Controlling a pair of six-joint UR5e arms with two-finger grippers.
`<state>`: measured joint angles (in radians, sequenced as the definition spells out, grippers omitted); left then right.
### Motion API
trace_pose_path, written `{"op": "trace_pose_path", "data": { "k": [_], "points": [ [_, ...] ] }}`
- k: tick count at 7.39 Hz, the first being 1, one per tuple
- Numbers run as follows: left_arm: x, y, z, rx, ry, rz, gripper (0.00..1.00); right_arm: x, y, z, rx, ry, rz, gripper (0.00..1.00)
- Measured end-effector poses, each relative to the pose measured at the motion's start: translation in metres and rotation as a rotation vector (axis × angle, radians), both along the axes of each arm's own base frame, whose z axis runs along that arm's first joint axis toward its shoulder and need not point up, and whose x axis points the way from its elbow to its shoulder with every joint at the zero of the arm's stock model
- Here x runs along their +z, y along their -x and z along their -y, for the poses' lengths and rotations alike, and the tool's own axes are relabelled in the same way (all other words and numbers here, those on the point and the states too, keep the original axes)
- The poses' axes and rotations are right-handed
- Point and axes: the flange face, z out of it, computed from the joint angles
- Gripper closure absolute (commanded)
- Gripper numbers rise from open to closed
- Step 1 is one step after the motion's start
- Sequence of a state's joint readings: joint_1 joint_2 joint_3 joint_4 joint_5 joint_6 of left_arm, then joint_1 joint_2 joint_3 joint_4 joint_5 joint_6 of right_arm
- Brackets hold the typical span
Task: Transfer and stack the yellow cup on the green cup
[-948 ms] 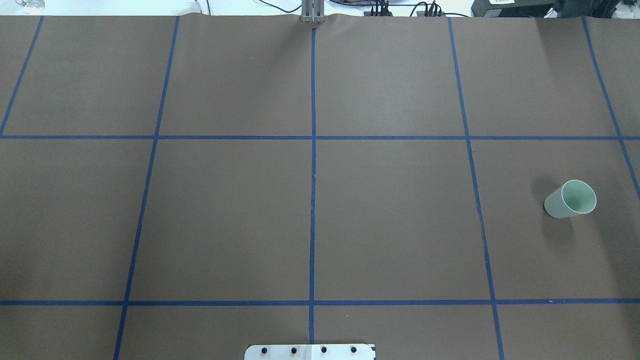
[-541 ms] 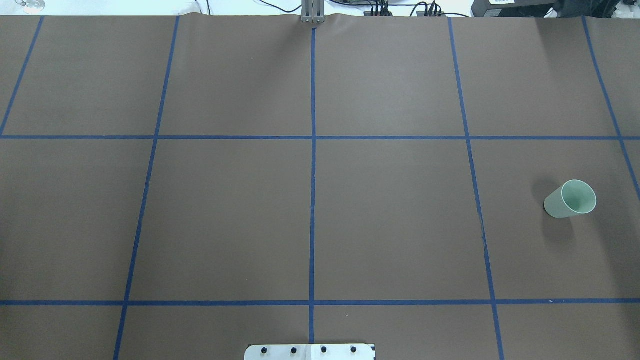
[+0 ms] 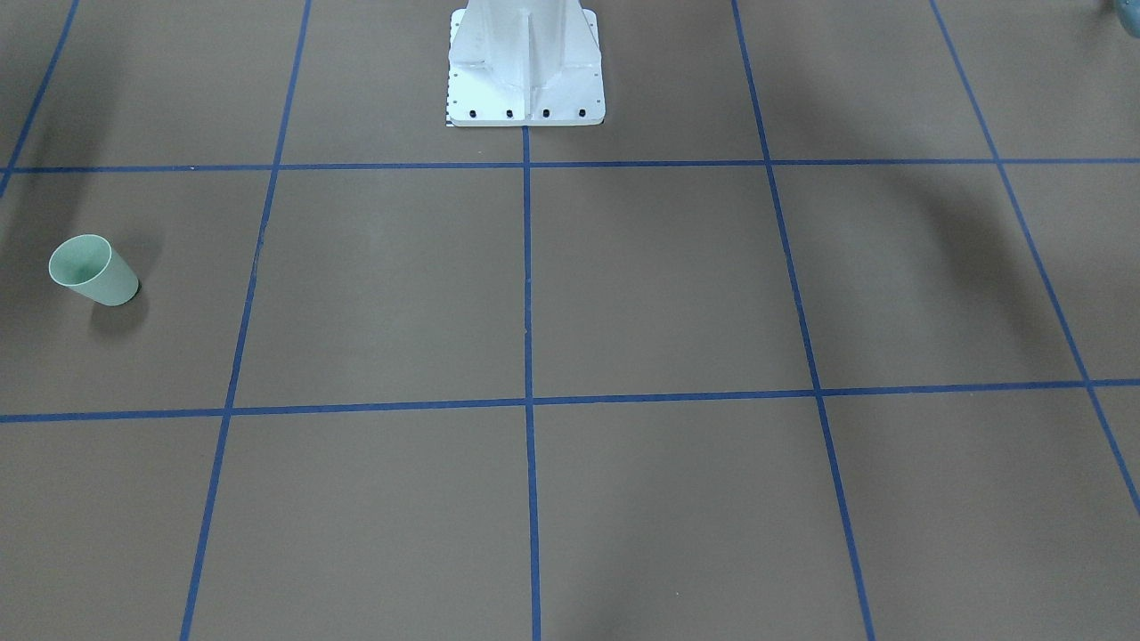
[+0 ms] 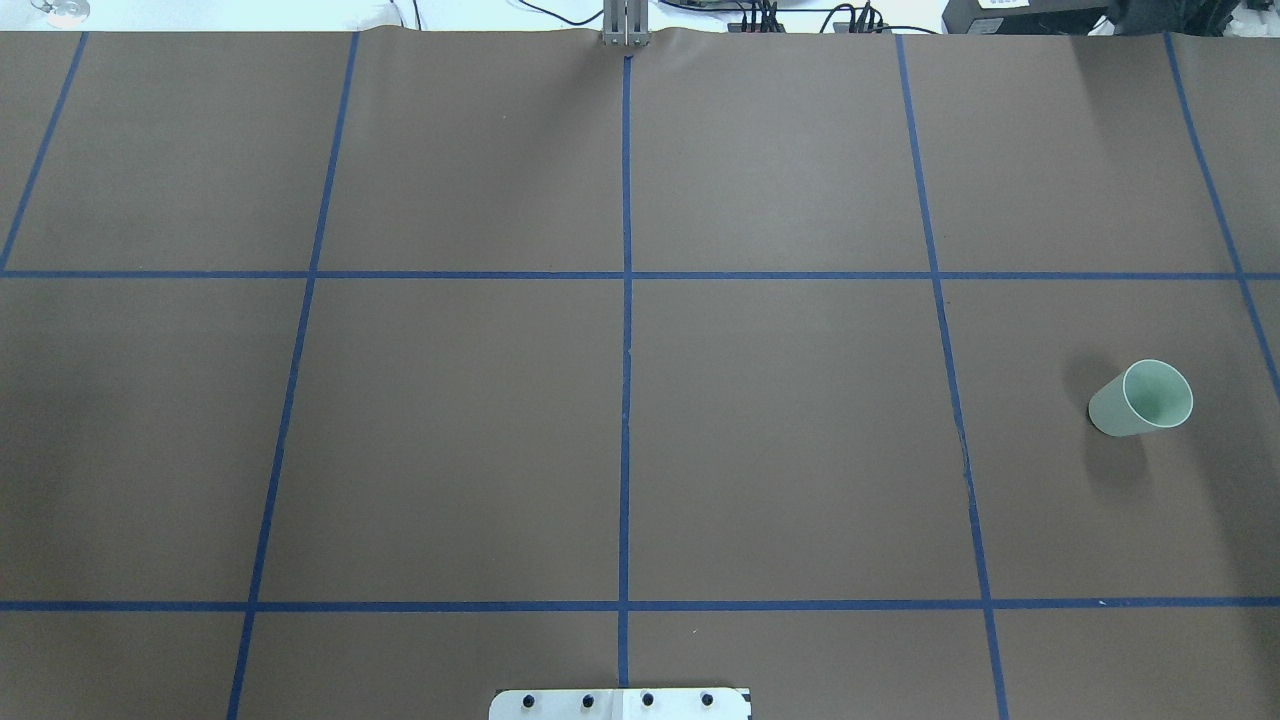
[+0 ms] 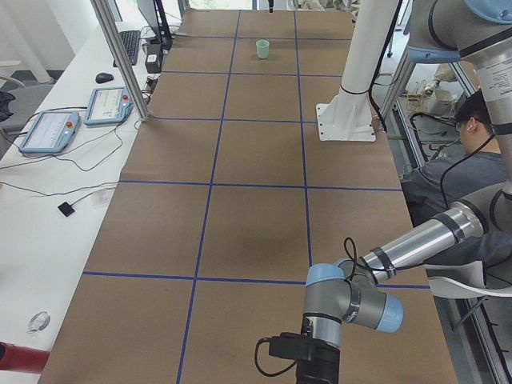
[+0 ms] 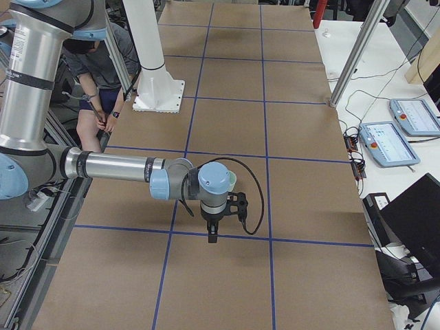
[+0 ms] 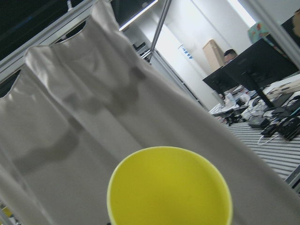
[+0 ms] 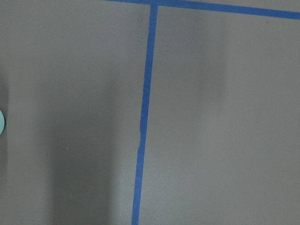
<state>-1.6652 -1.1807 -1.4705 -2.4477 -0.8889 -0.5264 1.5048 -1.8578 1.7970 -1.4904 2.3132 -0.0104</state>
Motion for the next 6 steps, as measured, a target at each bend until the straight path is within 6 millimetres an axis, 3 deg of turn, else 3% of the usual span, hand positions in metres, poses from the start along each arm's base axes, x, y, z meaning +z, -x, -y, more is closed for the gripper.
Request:
{"op": "trace_pose_path", "data": {
  "k": [2,6],
  "points": [
    [-0.041,0.013,0.048,0.172,-0.169,-0.128,1.0,0.0,0.0,0.001,0.001,0.001,0.0,0.01],
    [-0.134,-0.018,0.125,0.593,-0.582,-0.404,1.0,-0.008,0.0,0.006,0.0,-0.027,-0.004,0.01]
  ]
}}
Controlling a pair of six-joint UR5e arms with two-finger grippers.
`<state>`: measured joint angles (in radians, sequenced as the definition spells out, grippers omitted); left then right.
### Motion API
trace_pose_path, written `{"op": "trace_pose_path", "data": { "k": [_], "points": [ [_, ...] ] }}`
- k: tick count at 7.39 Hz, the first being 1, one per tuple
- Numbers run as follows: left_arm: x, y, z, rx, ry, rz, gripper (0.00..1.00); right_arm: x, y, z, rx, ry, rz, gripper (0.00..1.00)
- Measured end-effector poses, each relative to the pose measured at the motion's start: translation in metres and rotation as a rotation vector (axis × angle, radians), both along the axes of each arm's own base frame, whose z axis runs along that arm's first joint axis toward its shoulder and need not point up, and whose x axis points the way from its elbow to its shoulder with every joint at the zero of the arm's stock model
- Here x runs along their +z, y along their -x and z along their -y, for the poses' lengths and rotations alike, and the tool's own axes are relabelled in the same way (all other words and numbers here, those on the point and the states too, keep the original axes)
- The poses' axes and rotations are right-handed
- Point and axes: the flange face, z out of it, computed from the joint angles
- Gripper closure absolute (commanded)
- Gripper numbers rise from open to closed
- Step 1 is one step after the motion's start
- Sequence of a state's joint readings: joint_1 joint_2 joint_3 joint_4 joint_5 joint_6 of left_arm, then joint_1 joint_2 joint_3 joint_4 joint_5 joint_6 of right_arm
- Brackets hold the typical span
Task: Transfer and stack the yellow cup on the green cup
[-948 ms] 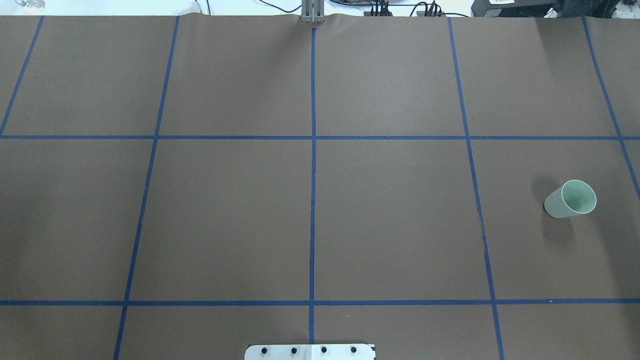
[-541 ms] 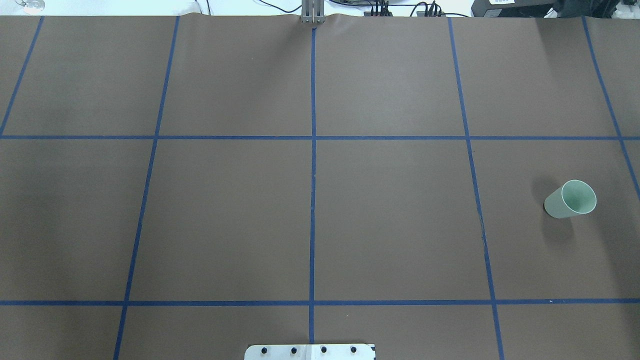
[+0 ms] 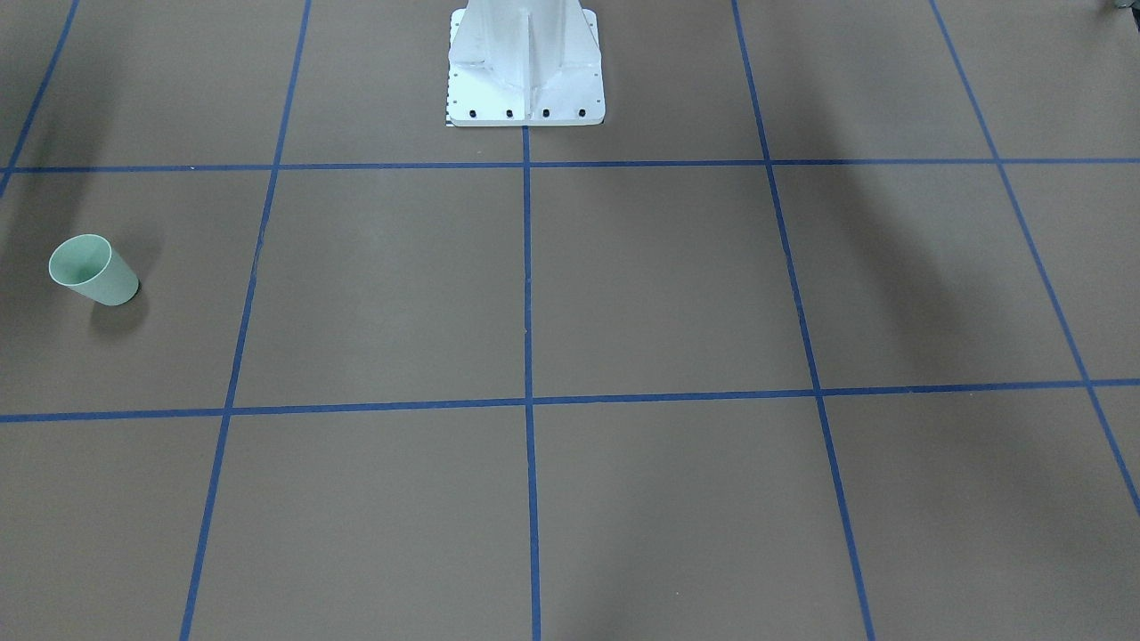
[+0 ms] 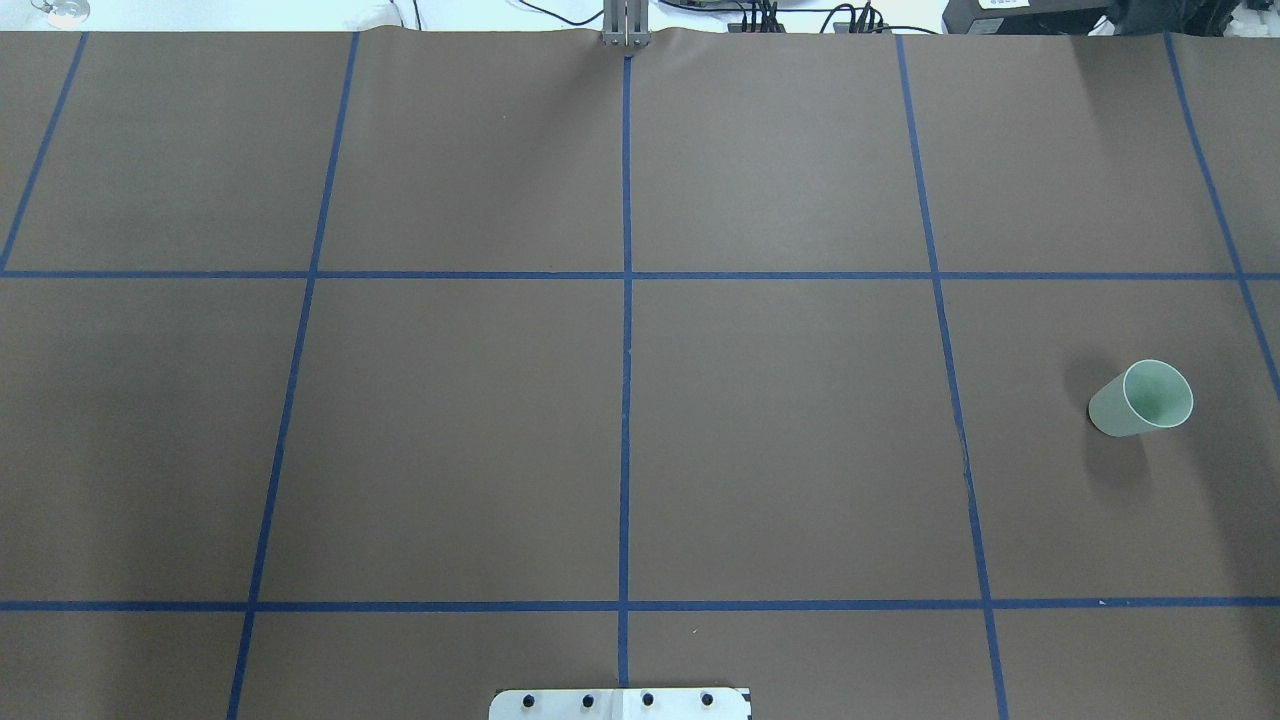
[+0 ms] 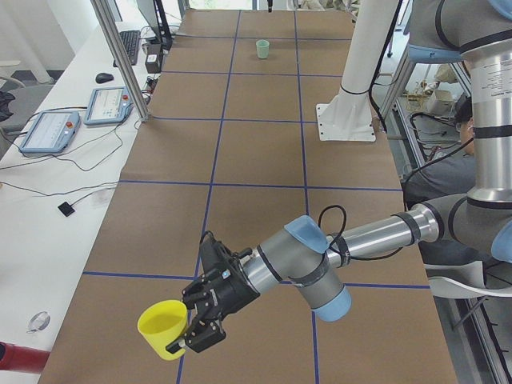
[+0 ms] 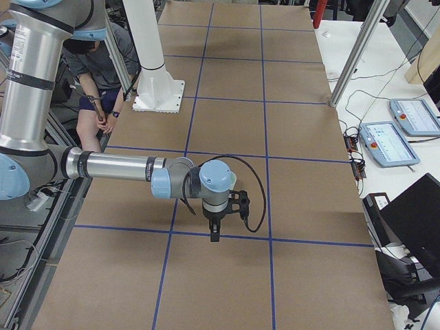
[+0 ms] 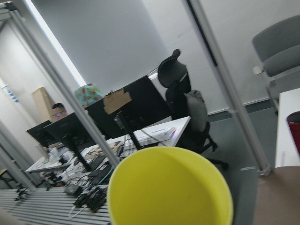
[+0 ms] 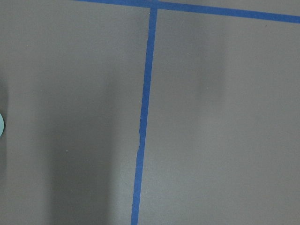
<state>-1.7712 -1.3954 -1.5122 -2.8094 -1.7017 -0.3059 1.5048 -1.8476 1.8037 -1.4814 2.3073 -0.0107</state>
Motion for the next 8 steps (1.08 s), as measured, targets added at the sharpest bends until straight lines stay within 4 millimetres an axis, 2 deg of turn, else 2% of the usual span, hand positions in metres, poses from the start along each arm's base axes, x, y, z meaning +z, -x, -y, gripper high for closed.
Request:
{"op": "trace_pose_path", "data": {
  "k": [3,4,5,6,8],
  "points": [
    [-0.093,-0.026,0.041,0.306,-0.236,-0.108,1.0,-0.009,0.001,0.007,0.001,-0.023,0.004,0.01],
    [-0.118,-0.036,0.051,0.412,-0.29,-0.136,1.0,-0.02,0.001,0.018,0.001,-0.051,0.007,0.01],
    [-0.144,-0.049,0.063,0.541,-0.34,-0.168,1.0,-0.04,0.003,0.038,0.002,-0.107,0.012,0.01],
    [-0.167,-0.069,0.076,0.664,-0.379,-0.192,1.0,-0.059,0.004,0.058,0.001,-0.169,0.016,0.01],
    [-0.205,-0.139,0.105,0.868,-0.437,-0.212,1.0,-0.091,0.007,0.088,0.007,-0.252,0.036,0.0]
  ]
}}
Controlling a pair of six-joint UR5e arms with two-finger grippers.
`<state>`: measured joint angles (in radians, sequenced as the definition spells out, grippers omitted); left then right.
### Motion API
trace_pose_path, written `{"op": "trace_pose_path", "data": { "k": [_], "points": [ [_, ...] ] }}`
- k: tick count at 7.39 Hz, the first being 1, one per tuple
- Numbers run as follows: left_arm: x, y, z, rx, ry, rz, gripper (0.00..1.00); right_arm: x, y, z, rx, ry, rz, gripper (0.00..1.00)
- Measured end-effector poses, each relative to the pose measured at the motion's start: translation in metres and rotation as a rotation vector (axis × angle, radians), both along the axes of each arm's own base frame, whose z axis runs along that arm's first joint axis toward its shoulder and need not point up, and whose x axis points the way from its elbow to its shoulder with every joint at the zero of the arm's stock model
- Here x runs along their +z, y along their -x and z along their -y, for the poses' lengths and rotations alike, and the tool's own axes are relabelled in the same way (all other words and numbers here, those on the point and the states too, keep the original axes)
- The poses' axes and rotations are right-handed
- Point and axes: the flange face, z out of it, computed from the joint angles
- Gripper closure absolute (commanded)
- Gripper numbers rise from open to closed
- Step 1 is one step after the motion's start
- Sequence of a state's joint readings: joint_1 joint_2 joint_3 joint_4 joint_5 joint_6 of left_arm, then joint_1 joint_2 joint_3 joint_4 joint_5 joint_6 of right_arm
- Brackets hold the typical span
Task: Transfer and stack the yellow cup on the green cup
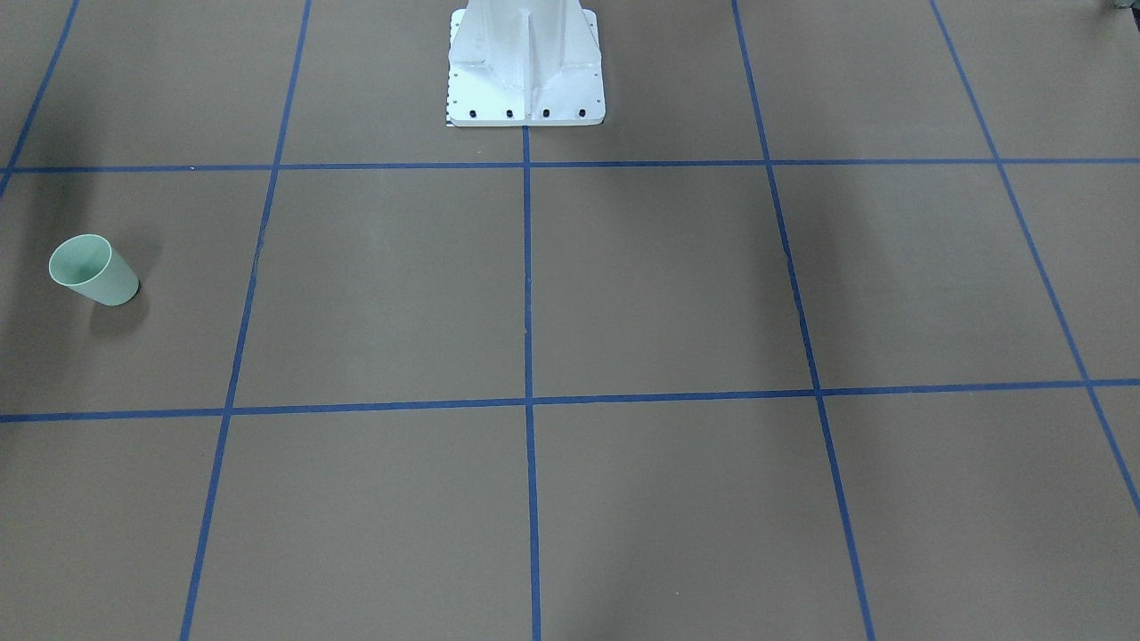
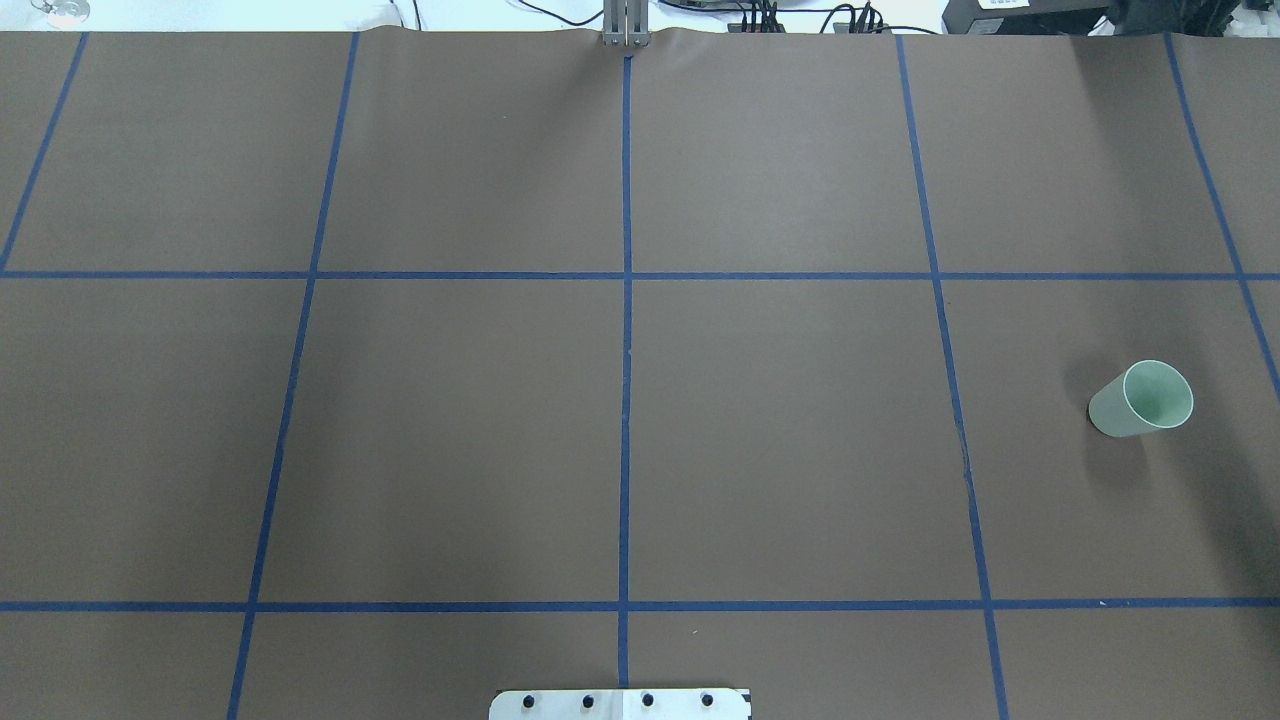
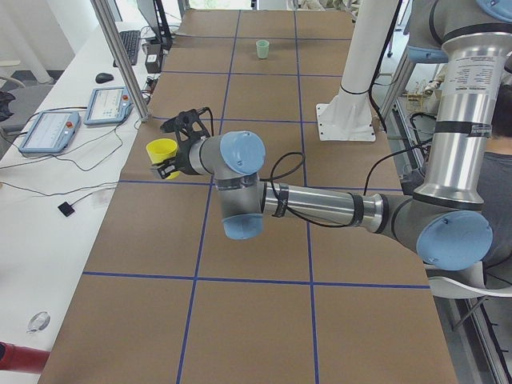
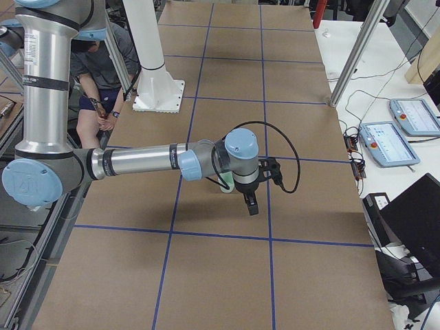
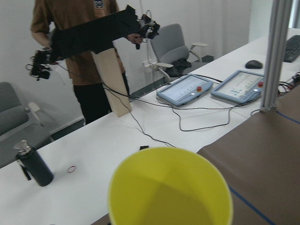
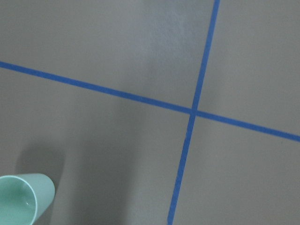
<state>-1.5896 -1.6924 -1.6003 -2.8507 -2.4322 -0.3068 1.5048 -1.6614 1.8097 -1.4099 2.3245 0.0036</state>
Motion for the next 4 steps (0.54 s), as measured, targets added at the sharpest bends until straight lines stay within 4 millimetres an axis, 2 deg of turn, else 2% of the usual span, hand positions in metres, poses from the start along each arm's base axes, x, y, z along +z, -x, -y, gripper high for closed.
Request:
{"op": "trace_pose_path", "data": {
  "k": [1,2,4],
  "points": [
    [-0.017,-0.04,0.01,0.082,-0.033,-0.003,1.0,-0.012,0.002,0.006,0.01,-0.012,0.029,0.0],
    [-0.033,-0.081,0.011,0.165,-0.065,-0.009,1.0,-0.023,0.004,0.009,0.025,-0.026,0.056,0.01],
    [-0.059,-0.163,-0.001,0.34,-0.124,-0.023,1.0,-0.051,0.012,0.024,0.059,-0.049,0.101,0.01]
  ]
}}
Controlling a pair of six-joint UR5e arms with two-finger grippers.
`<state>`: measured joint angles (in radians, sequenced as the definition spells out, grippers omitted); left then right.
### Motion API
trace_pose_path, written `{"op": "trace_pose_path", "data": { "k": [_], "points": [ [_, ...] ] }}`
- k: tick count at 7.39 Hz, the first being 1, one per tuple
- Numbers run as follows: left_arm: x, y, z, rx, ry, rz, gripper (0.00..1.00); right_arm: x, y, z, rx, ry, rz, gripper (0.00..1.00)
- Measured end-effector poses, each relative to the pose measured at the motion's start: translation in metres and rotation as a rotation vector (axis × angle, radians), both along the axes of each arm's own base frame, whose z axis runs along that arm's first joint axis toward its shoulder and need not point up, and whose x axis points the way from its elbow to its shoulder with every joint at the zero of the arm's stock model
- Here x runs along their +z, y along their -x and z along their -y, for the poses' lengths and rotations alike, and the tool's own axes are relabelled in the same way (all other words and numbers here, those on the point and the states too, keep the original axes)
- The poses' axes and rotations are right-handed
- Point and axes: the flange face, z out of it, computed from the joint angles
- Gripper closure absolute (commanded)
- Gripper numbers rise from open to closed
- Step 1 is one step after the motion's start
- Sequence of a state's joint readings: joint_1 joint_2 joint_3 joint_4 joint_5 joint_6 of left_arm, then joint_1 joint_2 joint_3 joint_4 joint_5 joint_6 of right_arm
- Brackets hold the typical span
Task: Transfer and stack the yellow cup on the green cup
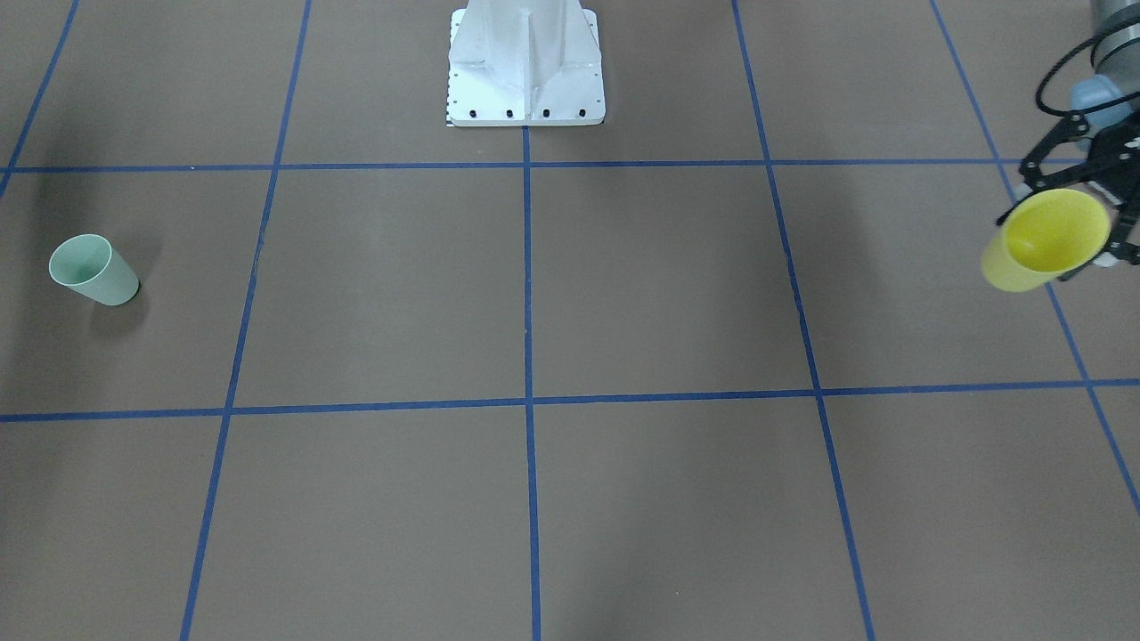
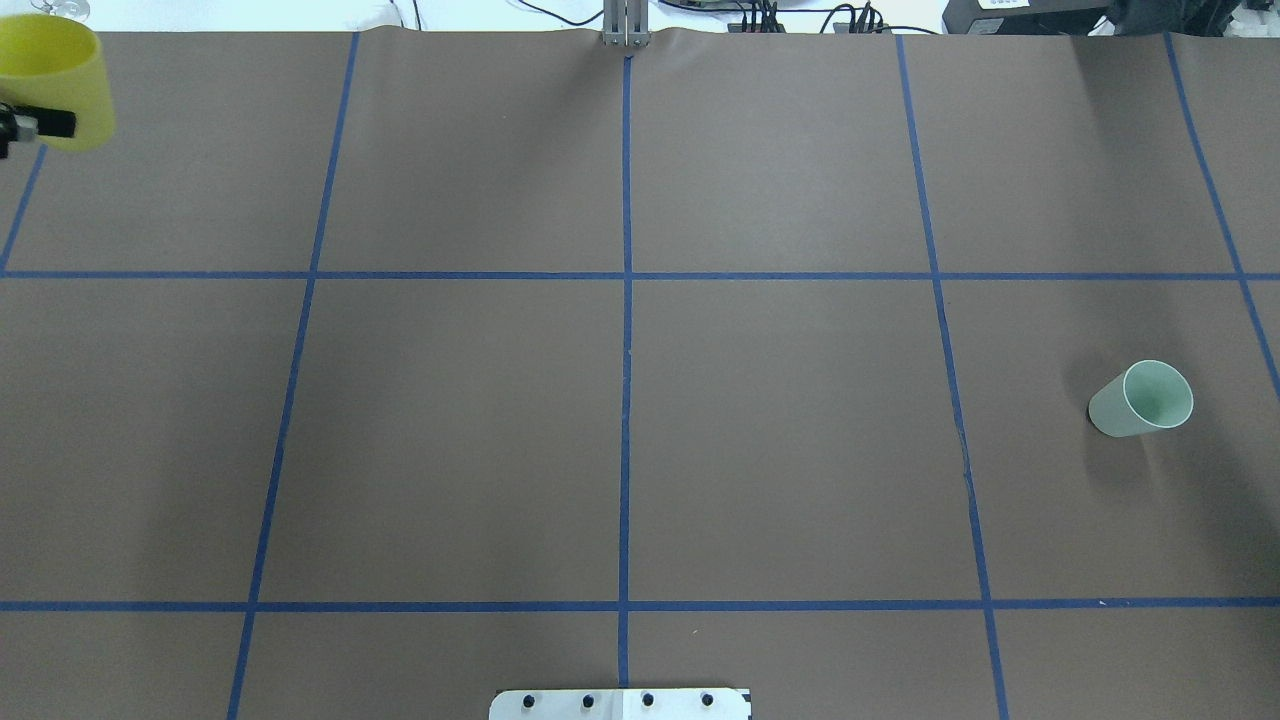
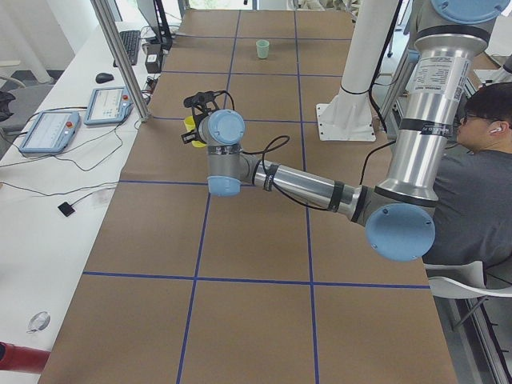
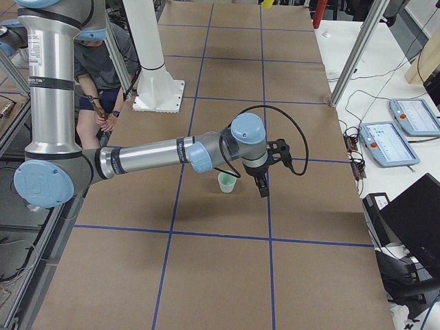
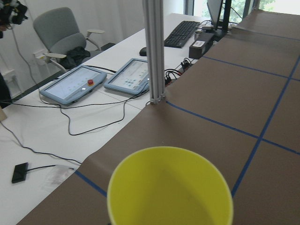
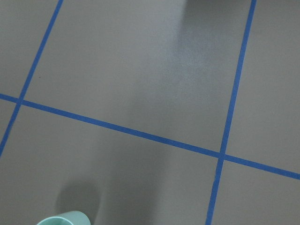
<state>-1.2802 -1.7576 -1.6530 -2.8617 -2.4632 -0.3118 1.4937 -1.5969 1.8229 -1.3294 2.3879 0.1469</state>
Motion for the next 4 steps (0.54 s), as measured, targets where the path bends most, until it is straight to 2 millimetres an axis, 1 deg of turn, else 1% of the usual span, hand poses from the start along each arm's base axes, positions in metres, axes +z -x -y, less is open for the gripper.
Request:
{"op": "trace_pose_path", "data": {
  "k": [1,2,3,4],
  "points": [
    [-0.017,-0.03,-0.004,0.061,-0.038,-0.009,1.0,-0.024,0.015,0.015,-0.002,-0.014,0.028,0.01],
    [-0.034,-0.053,-0.006,0.102,-0.074,-0.021,1.0,-0.056,0.038,0.033,-0.026,-0.032,0.069,0.01],
    [-0.051,-0.076,-0.007,0.139,-0.103,-0.033,1.0,-0.091,0.067,0.05,-0.052,-0.039,0.114,0.02],
    [-0.065,-0.099,-0.01,0.172,-0.125,-0.044,1.0,-0.128,0.098,0.067,-0.068,-0.033,0.155,0.09]
  ]
}}
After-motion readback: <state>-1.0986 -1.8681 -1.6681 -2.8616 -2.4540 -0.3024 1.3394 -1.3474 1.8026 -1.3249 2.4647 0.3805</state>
